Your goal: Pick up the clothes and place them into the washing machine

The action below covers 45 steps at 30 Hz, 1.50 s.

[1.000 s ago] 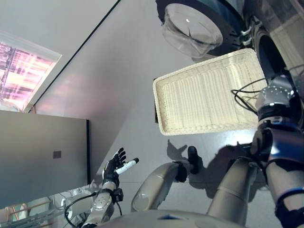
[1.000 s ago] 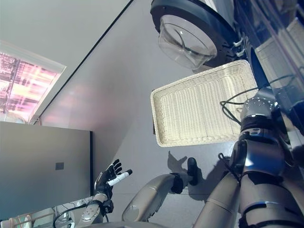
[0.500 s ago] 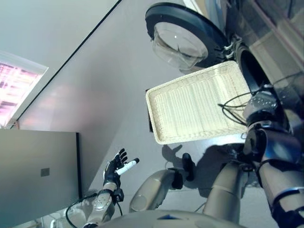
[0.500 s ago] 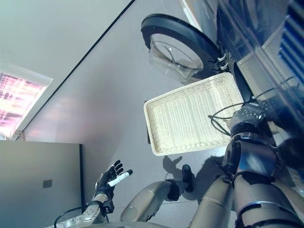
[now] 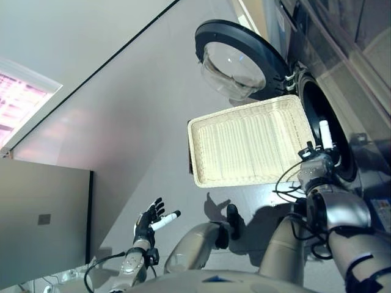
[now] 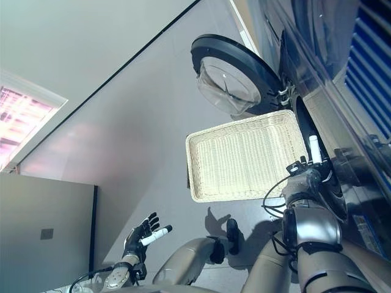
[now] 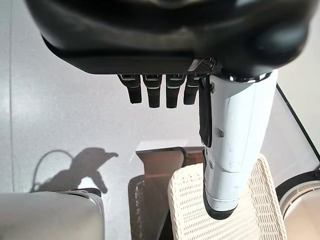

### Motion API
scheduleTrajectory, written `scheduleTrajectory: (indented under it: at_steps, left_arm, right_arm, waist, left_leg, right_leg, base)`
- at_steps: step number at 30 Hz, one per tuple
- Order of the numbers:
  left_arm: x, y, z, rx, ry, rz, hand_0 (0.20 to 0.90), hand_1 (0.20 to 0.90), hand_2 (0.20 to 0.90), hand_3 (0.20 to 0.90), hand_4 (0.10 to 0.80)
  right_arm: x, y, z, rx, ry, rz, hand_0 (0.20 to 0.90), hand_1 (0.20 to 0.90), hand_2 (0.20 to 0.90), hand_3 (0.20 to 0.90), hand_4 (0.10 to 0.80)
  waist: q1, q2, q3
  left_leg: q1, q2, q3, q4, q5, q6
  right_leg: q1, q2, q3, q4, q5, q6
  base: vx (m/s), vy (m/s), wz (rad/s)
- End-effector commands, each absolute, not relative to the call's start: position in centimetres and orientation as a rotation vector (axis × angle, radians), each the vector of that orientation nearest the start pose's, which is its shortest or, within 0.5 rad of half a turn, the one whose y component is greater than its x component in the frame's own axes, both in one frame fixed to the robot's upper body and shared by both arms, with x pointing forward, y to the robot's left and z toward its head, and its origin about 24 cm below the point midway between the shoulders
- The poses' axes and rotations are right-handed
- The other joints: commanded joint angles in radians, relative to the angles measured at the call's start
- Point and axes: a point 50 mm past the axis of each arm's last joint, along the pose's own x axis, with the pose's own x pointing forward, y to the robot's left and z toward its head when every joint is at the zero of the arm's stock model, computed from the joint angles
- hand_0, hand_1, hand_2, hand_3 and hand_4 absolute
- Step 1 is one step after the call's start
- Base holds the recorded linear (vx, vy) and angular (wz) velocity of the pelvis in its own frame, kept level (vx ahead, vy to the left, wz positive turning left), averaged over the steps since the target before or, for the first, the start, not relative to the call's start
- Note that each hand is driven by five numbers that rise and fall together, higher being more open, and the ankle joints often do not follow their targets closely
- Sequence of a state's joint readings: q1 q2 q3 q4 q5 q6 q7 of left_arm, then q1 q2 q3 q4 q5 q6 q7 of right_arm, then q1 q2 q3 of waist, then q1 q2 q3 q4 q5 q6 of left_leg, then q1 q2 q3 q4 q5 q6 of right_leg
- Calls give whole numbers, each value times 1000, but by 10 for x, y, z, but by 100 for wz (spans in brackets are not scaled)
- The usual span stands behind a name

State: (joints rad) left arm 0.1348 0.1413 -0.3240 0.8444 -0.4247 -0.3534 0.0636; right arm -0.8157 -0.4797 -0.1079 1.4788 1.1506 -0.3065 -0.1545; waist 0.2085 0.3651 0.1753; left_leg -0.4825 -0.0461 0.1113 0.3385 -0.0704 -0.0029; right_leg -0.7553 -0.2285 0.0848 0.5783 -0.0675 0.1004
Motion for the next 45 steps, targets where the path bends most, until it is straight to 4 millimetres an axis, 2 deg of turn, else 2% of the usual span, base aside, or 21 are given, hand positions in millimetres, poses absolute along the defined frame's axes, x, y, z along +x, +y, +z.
scheduleTrajectory:
  at_steps: [1,5,8,11,12,14,16,17,20,21,22,25,26,28,29,30,32,33,36,43,45]
  left_arm:
    - [142,207,-116,-39,588,205,900,900,900,900,800]
    - [140,217,-115,-33,588,246,900,900,900,900,800]
    - [139,225,-114,-45,578,293,900,900,900,900,800]
    - [134,229,-119,-41,607,324,900,900,900,900,800]
    - [129,228,-124,-38,644,325,900,900,900,900,800]
    - [127,228,-126,-37,664,326,900,900,900,900,800]
    - [124,227,-130,-34,694,318,900,900,900,900,800]
    - [118,225,-136,-23,741,303,900,900,900,900,800]
    - [113,222,-141,-15,784,285,900,900,900,900,800]
    - [108,222,-144,-5,820,273,900,900,900,900,800]
    - [105,224,-145,2,832,272,900,900,900,900,800]
    - [89,225,-152,27,912,248,900,900,900,900,800]
    - [89,225,-152,27,913,248,900,900,900,900,800]
    - [75,226,-158,58,986,227,900,900,900,900,800]
    - [70,225,-159,64,1011,216,900,900,900,900,800]
    - [70,225,-159,64,1012,216,900,900,900,900,800]
    - [59,227,-163,69,1073,218,900,900,900,900,800]
    - [59,227,-163,70,1073,218,900,900,900,900,800]
    - [46,224,-167,82,1137,193,900,900,900,900,800]
    - [37,218,-170,149,1196,114,900,900,900,900,800]
    - [36,215,-171,148,1208,94,900,900,900,900,800]
  right_arm:
    - [347,-303,51,616,155,-733,900,900,900,900,800]
    - [347,-299,49,505,171,-686,900,900,900,900,800]
    - [352,-284,49,420,153,-595,900,900,900,900,800]
    - [346,-274,35,319,179,-535,900,900,900,900,800]
    - [332,-274,14,294,245,-540,900,900,900,900,800]
    - [326,-272,4,253,288,-516,900,900,900,900,800]
    - [310,-272,-16,263,342,-521,900,900,900,900,800]
    - [291,-274,-36,309,397,-550,900,900,900,900,800]
    - [270,-273,-56,323,465,-566,900,900,900,900,800]
    - [243,-268,-81,297,568,-551,900,900,900,900,800]
    - [230,-266,-91,282,614,-539,900,900,900,900,800]
    - [195,-262,-113,254,721,-498,900,900,900,900,800]
    - [194,-262,-114,254,722,-498,900,900,900,900,800]
    - [159,-258,-131,270,805,-509,900,900,900,900,800]
    - [147,-258,-136,256,846,-509,900,900,900,900,800]
    - [146,-258,-136,256,846,-509,900,900,900,900,800]
    - [114,-256,-148,217,952,-516,900,900,900,900,800]
    - [114,-256,-148,217,953,-516,900,900,900,900,800]
    - [76,-252,-159,125,1083,-517,900,900,900,900,800]
    - [44,-237,-167,-68,1205,-399,900,900,900,900,800]
    - [31,-237,-168,-182,1268,-347,900,900,900,900,800]
  waist:
    - [37,-7,2]
    - [28,-35,14]
    - [18,-67,17]
    - [2,-104,18]
    - [-2,-130,9]
    - [-7,-145,2]
    - [-11,-175,-12]
    - [-17,-206,-34]
    - [-26,-231,-56]
    - [-33,-261,-85]
    - [-38,-277,-98]
    - [-54,-311,-136]
    - [-55,-311,-135]
    - [-66,-334,-181]
    - [-70,-341,-194]
    - [-70,-341,-194]
    - [-81,-358,-232]
    - [-81,-359,-232]
    - [-100,-371,-262]
    - [-147,-383,-269]
    - [-150,-385,-280]
  left_leg:
    - [-166,14,-6,81,19,-26]
    - [-164,21,-10,92,17,-26]
    - [-140,23,-10,69,22,-25]
    - [-92,25,-18,31,30,-26]
    - [-54,25,-24,1,35,-28]
    - [-17,24,-30,-29,43,-31]
    - [37,22,-40,-74,55,-35]
    - [97,23,-47,-124,68,-41]
    - [146,25,-55,-174,85,-45]
    - [194,30,-59,-211,91,-46]
    - [213,34,-59,-226,94,-46]
    - [273,42,-56,-264,97,-49]
    - [277,42,-57,-266,98,-49]
    - [322,44,-51,-291,94,-48]
    - [339,44,-49,-300,94,-49]
    - [341,44,-50,-301,94,-49]
    - [373,46,-41,-318,93,-50]
    - [374,46,-41,-319,93,-50]
    - [418,53,-34,-356,108,-52]
    - [476,71,-36,-381,121,-55]
    - [490,73,-34,-383,116,-53]
  right_leg:
    - [47,33,-43,-27,-50,-60]
    - [49,40,-47,-19,-48,-63]
    - [81,46,-53,-51,-33,-60]
    - [140,51,-68,-102,-15,-55]
    - [194,51,-80,-147,-3,-49]
    - [238,51,-93,-185,7,-45]
    - [310,48,-114,-247,23,-35]
    - [380,45,-133,-311,38,-26]
    - [432,45,-152,-371,59,-20]
    - [481,46,-163,-422,72,-14]
    - [504,46,-171,-444,78,-10]
    - [569,47,-185,-495,95,-4]
    - [573,47,-185,-497,96,-4]
    - [619,49,-194,-531,103,4]
    - [634,49,-194,-543,110,6]
    - [636,49,-194,-545,110,6]
    - [664,50,-195,-567,120,12]
    - [666,50,-195,-568,121,12]
    - [694,56,-199,-576,125,16]
    - [740,72,-201,-544,96,14]
    - [751,74,-201,-545,94,16]
  base:
    - [-58,-23,7]
    - [-11,-9,5]
    - [5,-12,-4]
    - [44,-43,-2]
    - [63,-65,-3]
    - [85,-64,0]
    - [136,-97,2]
    - [147,-115,6]
    - [96,-71,11]
    - [150,-116,7]
    - [155,-119,8]
    - [76,-69,7]
    - [79,-57,4]
    - [87,-56,2]
    - [33,-29,0]
    - [0,0,0]
    - [9,-32,-2]
    - [-5,-32,-4]
    - [-16,-26,-6]
    - [-10,-11,2]
    - [2,-9,3]
